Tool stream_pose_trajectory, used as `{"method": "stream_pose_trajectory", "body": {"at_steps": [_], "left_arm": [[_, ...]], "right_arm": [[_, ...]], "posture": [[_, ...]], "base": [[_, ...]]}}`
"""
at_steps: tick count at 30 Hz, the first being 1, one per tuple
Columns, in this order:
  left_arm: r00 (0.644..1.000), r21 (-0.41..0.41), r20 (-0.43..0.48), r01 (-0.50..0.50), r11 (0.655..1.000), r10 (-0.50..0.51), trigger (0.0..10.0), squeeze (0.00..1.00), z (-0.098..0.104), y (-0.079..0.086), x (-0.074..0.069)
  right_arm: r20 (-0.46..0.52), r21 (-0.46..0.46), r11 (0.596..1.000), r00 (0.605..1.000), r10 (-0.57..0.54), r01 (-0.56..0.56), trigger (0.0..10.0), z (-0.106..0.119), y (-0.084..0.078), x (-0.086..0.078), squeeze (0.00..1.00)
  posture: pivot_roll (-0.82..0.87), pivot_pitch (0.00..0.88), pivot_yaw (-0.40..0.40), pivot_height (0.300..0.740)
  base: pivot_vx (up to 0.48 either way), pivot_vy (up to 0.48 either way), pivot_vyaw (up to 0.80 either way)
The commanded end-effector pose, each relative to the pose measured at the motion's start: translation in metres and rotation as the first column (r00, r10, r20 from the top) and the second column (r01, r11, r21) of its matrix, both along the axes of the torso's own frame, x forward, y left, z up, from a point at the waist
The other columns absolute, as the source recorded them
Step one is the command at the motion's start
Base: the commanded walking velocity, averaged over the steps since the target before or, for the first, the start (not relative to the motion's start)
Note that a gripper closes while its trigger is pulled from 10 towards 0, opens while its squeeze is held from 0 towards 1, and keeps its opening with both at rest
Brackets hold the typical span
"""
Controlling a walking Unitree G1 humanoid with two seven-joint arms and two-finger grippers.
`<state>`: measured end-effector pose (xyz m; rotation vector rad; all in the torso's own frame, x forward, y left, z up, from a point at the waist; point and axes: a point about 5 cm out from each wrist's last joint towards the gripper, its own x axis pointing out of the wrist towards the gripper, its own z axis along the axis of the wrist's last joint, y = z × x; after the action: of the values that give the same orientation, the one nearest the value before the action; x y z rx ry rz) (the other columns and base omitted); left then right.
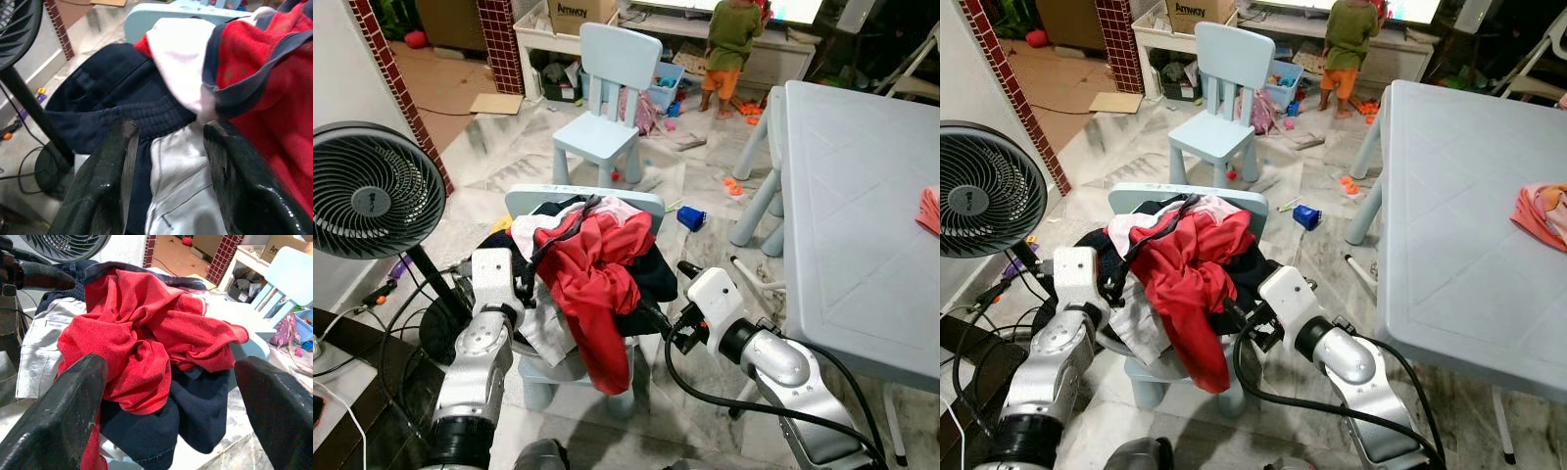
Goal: Hang hanger
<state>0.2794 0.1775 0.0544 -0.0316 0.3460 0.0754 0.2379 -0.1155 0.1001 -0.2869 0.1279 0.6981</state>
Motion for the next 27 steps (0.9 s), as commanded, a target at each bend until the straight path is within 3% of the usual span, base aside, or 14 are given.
{"method": "stream_pose_trajectory", "body": {"at_steps": [1, 2, 9, 10, 11, 21, 27], "left_arm": [[1.0, -0.016, 0.014, 0.002, 1.0, -0.002, 10.0, 0.18, 0.004, 0.0, 0.0], [1.0, -0.035, -0.001, 0.012, 0.999, -0.012, 10.0, 1.0, 0.002, -0.001, -0.001], [0.992, -0.131, -0.037, 0.111, 0.985, -0.117, 10.0, 1.0, -0.004, -0.003, -0.003], [0.992, -0.148, -0.034, 0.118, 0.982, -0.124, 10.0, 0.18, -0.004, -0.002, -0.003], [0.99, -0.149, -0.033, 0.128, 0.98, -0.135, 10.0, 0.0, -0.005, -0.001, -0.002], [0.992, -0.163, 0.006, 0.122, 0.979, -0.123, 10.0, 0.0, -0.002, 0.008, 0.016], [0.99, -0.187, 0.03, 0.144, 0.972, -0.141, 10.0, 0.0, 0.001, 0.004, 0.028]], "right_arm": [[0.0, -0.009, 1.0, 1.0, 0.011, -0.011, 10.0, -0.001, 0.002, 0.0, 0.0], [-0.001, -0.009, 1.0, 1.0, 0.013, -0.013, 10.0, -0.001, 0.003, -0.001, 0.0], [0.005, -0.012, 1.0, 1.0, 0.008, -0.008, 10.0, 0.0, 0.0, -0.001, 0.0], [0.005, -0.012, 1.0, 1.0, 0.007, -0.007, 10.0, 0.0, 0.0, -0.001, 0.0], [0.005, -0.012, 1.0, 1.0, 0.007, -0.007, 10.0, 0.0, 0.0, -0.002, 0.0], [0.011, -0.029, 0.999, 1.0, 0.014, -0.013, 10.0, 0.006, -0.008, -0.005, 0.0], [0.002, -0.046, 0.999, 1.0, 0.013, -0.012, 10.0, 0.006, -0.014, -0.01, 0.0]], "posture": [[-0.01, 0.048, -0.033, 0.74], [-0.01, 0.048, -0.033, 0.74], [-0.02, 0.052, -0.036, 0.74], [-0.02, 0.054, -0.039, 0.74], [-0.02, 0.054, -0.039, 0.74], [-0.07, 0.067, -0.059, 0.74], [-0.1, 0.072, -0.065, 0.74]], "base": [[0.0, 0.0, 0.0], [0.0, 0.0, 0.0], [0.0, 0.0, 0.0], [0.0, 0.0, 0.0], [0.0, 0.0, 0.0], [0.0, 0.0, 0.0], [0.0, 0.0, 0.0]]}}
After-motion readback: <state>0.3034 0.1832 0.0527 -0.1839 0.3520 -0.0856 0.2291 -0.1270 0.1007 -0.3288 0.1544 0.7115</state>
